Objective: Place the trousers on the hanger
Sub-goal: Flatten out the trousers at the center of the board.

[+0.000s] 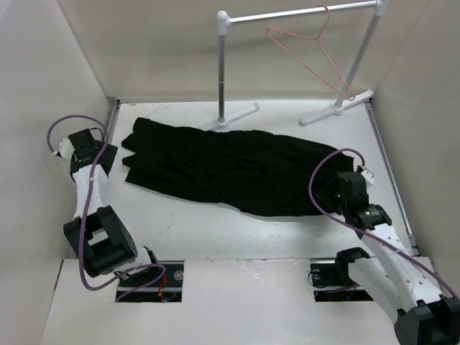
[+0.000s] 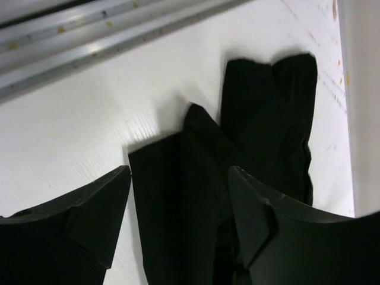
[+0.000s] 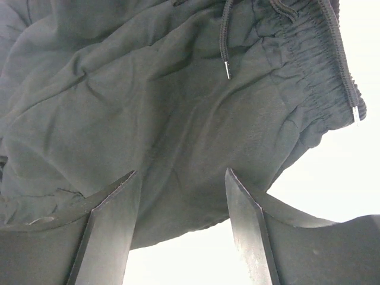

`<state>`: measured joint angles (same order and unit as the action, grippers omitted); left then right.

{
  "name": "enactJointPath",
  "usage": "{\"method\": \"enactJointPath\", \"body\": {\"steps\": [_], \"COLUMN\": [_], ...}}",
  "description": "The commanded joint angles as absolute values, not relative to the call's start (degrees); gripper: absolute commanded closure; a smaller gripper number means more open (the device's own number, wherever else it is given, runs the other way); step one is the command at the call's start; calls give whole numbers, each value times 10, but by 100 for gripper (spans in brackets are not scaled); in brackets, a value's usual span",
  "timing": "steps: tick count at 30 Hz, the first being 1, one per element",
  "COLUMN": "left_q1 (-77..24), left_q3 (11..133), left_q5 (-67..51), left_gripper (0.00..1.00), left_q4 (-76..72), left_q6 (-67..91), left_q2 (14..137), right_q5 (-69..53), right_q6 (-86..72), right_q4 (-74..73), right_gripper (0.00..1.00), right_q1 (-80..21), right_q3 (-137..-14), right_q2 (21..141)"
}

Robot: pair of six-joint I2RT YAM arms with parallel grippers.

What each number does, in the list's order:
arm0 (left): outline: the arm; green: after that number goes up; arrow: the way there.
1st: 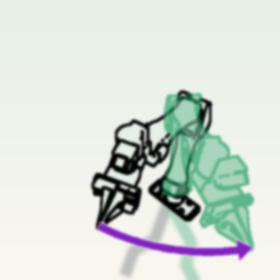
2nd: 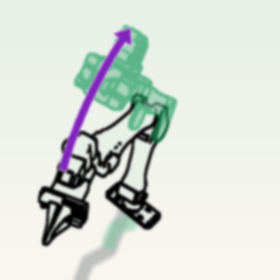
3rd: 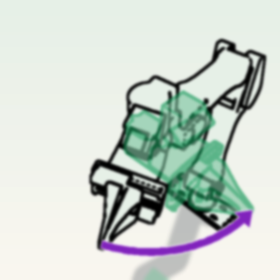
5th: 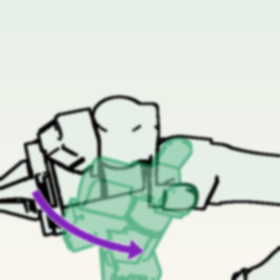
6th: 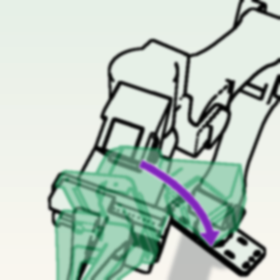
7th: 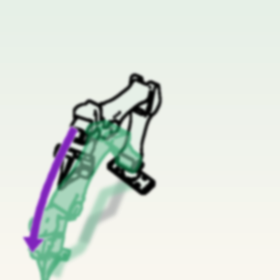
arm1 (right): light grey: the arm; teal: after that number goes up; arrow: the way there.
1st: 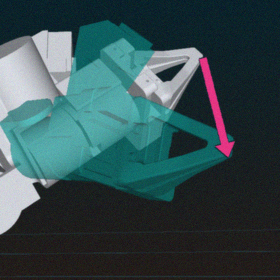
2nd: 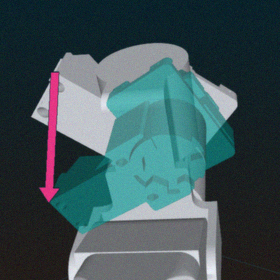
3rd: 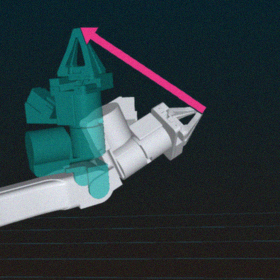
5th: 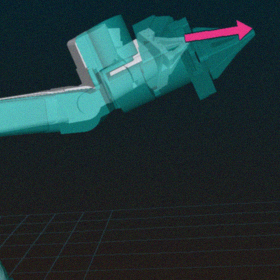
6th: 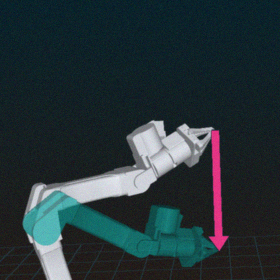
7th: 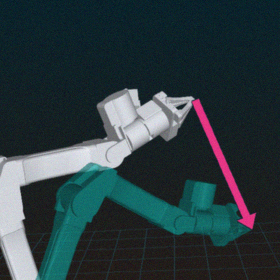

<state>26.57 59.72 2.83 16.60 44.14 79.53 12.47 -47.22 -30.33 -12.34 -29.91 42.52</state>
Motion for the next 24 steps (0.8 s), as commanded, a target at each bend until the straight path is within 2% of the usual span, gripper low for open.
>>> {"method": "enactJointPath", "body": {"steps": [1, 2, 3, 5, 6, 9, 11, 13, 14, 19, 24], "left_q1": [233, 211, 195, 144, 111, 47, 16, 1, -2, -1, 29], "left_q3": [566, 550, 546, 544, 553, 583, 605, 620, 630, 709, 793], "left_q5": [51, 51, 52, 56, 68, 108, 136, 180, 198, 232, 231], "left_gripper": [38, 41, 41, 38, 36, 34, 34, 34, 35, 49, 51], "left_q4": [162, 160, 159, 152, 148, 156, 184, 190, 185, 144, 191], "left_q6": [434, 433, 432, 426, 417, 390, 377, 367, 361, 344, 330], "left_q2": [731, 726, 727, 742, 757, 804, 841, 873, 886, 954, 1037], "right_q5": [131, 129, 127, 124, 122, 120, 125, 122, 120, 99, 100], "right_q6": [-464, -465, -465, -465, -465, -466, -466, -464, -463, -467, -472], "right_q4": [-298, -297, -296, -294, -294, -294, -298, -297, -295, -284, -285], "right_gripper": [41, 52, 57, 66, 68, 66, 54, 49, 48, 61, 60], "right_q1": [-120, -121, -121, -122, -126, -132, -133, -131, -131, -139, -147], "right_q3": [-302, -301, -301, -303, -305, -307, -307, -305, -304, -303, -301], "right_q2": [411, 412, 415, 424, 430, 431, 424, 421, 422, 436, 432]}}
